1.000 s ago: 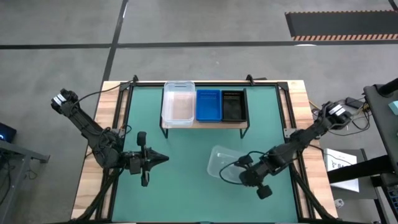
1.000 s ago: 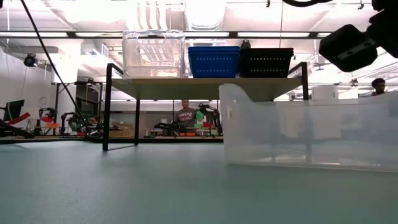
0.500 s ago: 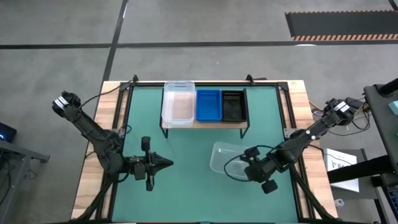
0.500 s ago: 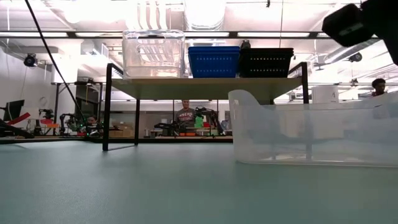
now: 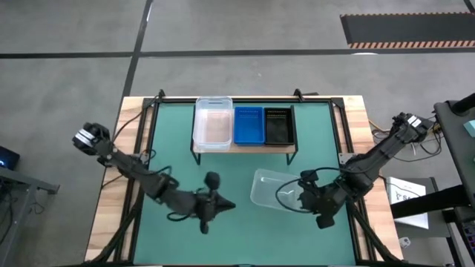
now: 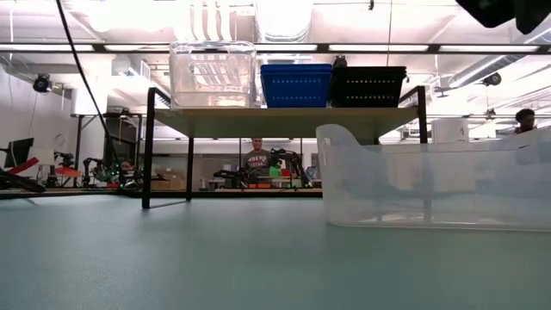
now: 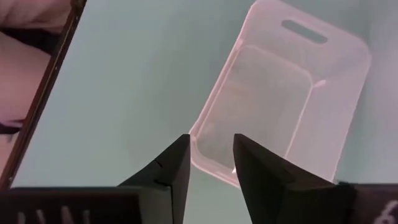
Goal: Stack baskets on shelf by color
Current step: Stack the transparent bin on top of the transparent bins on the shelf
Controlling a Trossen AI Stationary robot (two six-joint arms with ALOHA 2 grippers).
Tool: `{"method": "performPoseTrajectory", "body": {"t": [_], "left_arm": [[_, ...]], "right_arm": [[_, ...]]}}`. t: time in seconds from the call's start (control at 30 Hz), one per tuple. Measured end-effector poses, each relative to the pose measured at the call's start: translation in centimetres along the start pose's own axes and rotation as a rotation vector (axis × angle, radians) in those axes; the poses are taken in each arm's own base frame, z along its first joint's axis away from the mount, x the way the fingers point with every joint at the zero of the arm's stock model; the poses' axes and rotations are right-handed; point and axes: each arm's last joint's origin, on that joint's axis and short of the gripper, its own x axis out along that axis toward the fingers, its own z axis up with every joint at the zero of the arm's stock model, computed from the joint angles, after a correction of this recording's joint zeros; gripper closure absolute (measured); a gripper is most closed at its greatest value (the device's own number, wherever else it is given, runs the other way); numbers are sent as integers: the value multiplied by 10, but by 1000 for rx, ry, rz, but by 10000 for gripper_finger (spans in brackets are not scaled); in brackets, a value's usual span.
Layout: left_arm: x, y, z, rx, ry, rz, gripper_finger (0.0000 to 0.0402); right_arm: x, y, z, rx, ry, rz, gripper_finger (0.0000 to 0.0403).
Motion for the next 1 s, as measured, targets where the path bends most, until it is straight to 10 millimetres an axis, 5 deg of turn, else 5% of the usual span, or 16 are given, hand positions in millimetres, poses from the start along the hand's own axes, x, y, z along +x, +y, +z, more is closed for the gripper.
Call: {"method": "performPoseTrajectory", "body": {"t": [0.27, 0.5, 0.87, 1.0], "left_arm": [[39, 38, -12, 29, 398, -320, 402], [66, 53, -25, 213, 467, -454, 397], [108, 42, -53, 594, 447, -448, 235], [122, 38, -62, 709, 416, -454, 204]], "right_arm": [[-12, 5, -13, -46, -141, 1, 304], [-16, 7, -15, -45, -189, 16, 303], [-14, 7, -14, -29, -193, 7, 304], [-14, 7, -14, -29, -195, 2, 307]]}}
